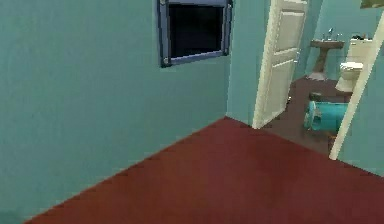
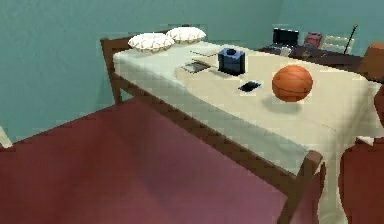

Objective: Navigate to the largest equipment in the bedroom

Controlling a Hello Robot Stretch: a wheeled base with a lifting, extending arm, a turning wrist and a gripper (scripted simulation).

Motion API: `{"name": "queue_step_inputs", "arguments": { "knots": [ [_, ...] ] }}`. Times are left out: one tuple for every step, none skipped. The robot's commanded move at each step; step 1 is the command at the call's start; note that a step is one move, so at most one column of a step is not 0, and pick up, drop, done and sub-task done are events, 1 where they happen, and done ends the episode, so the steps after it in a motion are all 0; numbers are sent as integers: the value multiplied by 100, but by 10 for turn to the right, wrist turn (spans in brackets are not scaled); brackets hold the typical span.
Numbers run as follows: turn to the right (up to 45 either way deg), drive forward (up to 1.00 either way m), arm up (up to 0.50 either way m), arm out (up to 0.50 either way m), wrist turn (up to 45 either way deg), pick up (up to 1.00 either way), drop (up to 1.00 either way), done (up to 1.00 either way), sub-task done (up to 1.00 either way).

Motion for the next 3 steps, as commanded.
{"name": "queue_step_inputs", "arguments": {
  "knots": [
    [0, 100, 0, 0, 0, 0, 0, 0, 0],
    [0, 10, 0, 0, 0, 0, 0, 0, 0],
    [0, 0, 0, 0, 0, 0, 0, 100, 0]
  ]
}}
